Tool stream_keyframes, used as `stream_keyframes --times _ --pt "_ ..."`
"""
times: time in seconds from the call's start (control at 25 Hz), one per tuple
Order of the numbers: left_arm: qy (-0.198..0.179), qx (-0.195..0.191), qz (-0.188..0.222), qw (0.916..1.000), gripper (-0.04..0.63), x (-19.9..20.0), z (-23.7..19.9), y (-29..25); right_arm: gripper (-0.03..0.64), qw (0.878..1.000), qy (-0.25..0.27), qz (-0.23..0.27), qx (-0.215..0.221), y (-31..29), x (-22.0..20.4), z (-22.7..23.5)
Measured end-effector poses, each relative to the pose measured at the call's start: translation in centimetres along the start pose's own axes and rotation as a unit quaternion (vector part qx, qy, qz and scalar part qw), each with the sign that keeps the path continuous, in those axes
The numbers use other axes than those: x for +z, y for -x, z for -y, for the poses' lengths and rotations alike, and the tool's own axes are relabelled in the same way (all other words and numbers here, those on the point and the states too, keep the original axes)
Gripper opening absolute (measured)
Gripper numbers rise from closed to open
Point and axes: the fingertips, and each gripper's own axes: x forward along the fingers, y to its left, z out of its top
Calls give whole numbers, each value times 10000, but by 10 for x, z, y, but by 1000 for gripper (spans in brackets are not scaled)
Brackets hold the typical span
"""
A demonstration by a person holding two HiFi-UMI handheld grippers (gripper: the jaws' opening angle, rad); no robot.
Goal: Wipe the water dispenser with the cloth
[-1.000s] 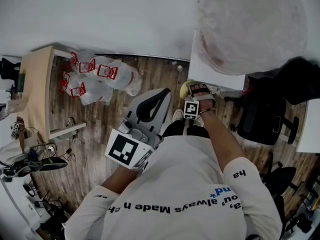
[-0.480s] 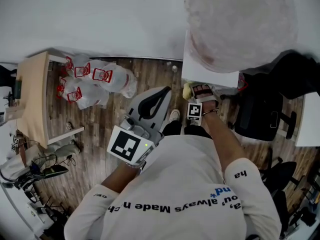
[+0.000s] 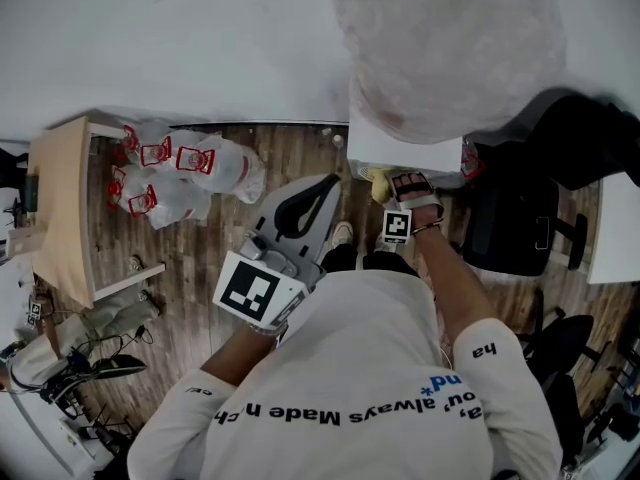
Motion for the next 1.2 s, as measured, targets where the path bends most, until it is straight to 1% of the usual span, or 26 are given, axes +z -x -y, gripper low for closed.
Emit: stream_keyframes --times 0.12,0.28,0.48,0.68,0.8,0.96,1.2 --pt "-22 -66 -32 10000 18 -2 4 -5 58 9999 -123 -10 -74 3 -9 1" --pt "-10 -133 -64 9999 18 -3 9 -11 58 9996 -219 -158 -6 7 -28 -3" --pt "-4 -242 -103 9997 18 -5 18 -19 57 9984 -464 -323 40 15 -59 -11" --pt "-29 -355 -90 9993 18 -5 27 -28 57 9972 -469 -576 31 21 -91 -16" --pt "-28 -408 -128 9991 18 -6 30 -34 57 9957 -676 -628 42 24 -102 -17" --pt "-5 -475 -159 9987 18 -6 34 -39 57 9938 -739 -827 59 28 -119 -20" --pt "-9 -534 -181 9984 18 -5 38 -42 57 9906 -996 -939 50 30 -130 -21"
